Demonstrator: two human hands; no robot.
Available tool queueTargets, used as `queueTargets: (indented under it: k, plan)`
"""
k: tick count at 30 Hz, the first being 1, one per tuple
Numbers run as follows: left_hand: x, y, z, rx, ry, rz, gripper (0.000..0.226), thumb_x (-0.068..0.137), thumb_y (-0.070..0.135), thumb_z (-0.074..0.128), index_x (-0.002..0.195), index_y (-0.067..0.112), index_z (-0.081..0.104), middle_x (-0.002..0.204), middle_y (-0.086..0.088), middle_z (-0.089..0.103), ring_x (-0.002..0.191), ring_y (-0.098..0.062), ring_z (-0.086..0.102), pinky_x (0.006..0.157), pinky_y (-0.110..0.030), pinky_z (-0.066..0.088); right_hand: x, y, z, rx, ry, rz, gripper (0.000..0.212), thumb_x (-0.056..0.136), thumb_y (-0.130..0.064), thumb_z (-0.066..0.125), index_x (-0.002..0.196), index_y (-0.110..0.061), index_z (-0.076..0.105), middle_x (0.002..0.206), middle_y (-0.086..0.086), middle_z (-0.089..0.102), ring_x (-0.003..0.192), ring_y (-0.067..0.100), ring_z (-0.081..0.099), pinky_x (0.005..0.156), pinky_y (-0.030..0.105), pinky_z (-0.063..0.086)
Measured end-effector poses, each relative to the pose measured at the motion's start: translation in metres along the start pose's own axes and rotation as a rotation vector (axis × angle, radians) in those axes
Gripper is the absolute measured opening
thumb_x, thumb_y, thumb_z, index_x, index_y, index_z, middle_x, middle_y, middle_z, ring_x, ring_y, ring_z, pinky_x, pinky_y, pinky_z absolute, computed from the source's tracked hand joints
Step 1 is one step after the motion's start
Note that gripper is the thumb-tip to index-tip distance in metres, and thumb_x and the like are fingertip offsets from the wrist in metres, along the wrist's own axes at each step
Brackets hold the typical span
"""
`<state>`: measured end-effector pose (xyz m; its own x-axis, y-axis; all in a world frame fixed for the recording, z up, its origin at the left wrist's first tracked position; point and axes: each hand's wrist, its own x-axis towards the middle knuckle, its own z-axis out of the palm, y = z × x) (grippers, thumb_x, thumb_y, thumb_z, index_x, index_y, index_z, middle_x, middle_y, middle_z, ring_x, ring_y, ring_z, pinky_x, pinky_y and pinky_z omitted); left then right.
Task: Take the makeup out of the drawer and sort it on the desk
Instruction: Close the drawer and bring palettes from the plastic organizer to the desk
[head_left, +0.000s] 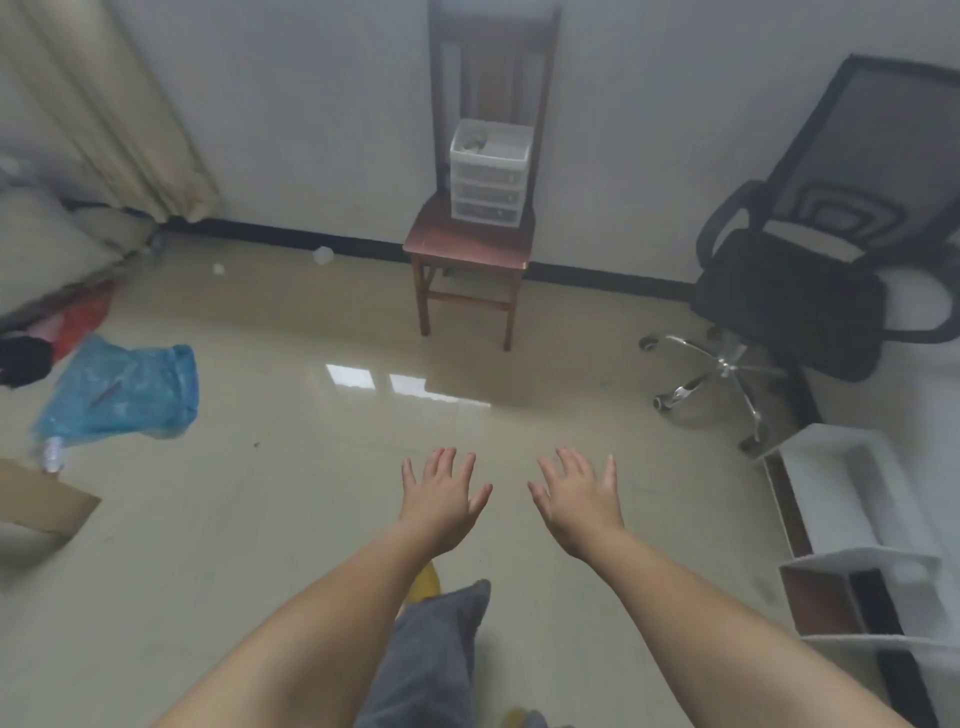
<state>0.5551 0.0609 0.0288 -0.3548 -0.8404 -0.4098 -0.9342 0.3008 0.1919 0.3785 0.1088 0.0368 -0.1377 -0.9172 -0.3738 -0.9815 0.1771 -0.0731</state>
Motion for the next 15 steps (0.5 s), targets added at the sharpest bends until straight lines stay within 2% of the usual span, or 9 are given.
queueTargets:
  k: [5,7,9,11,15]
  plan:
    - [0.108,-0.02,-0.041,-0.023,-0.003,-0.024,0.06,0.098,0.053,0.017,0.15,0.024,0.011,0.159,-0.004,0.009,0.147,-0.019,0.002,0.115,-0.054,-0.003,0.12,-0.004,-0.029,0.007,-0.012,-0.019,0.051,0.1,-0.046,0.02,0.146,-0.025,0.024,0.158,0.002,0.016,0.146,0.018,0.01,0.115,0.054,0.001]
    - [0.154,-0.034,-0.063,-0.023,-0.016,-0.023,0.06,0.098,0.052,0.019,0.15,0.023,0.013,0.159,-0.004,0.011,0.147,-0.02,0.004,0.115,-0.053,-0.001,0.17,-0.008,-0.047,0.045,-0.014,0.002,0.05,0.101,-0.044,0.022,0.146,-0.024,0.024,0.157,0.003,0.016,0.145,0.019,0.012,0.115,0.049,0.011]
    - [0.198,-0.047,-0.087,-0.032,-0.032,-0.007,0.06,0.098,0.052,0.022,0.15,0.023,0.015,0.158,-0.005,0.015,0.146,-0.02,0.008,0.117,-0.05,0.006,0.212,-0.012,-0.068,0.099,-0.032,0.028,0.049,0.101,-0.041,0.024,0.146,-0.022,0.025,0.156,0.005,0.019,0.143,0.021,0.018,0.11,0.041,0.025]
    - [0.242,-0.057,-0.114,-0.037,-0.017,0.016,0.059,0.098,0.051,0.024,0.149,0.022,0.017,0.156,-0.006,0.019,0.145,-0.021,0.011,0.116,-0.047,0.012,0.255,-0.015,-0.091,0.124,-0.019,0.047,0.047,0.101,-0.039,0.025,0.145,-0.02,0.027,0.153,0.006,0.023,0.139,0.024,0.024,0.105,0.038,0.032]
    - [0.321,-0.071,-0.156,-0.001,-0.015,0.051,0.058,0.098,0.05,0.025,0.149,0.021,0.019,0.155,-0.006,0.022,0.144,-0.02,0.014,0.115,-0.045,0.014,0.331,-0.019,-0.126,0.141,-0.035,0.07,0.048,0.101,-0.04,0.025,0.145,-0.02,0.027,0.151,0.006,0.026,0.137,0.026,0.027,0.104,0.039,0.032]
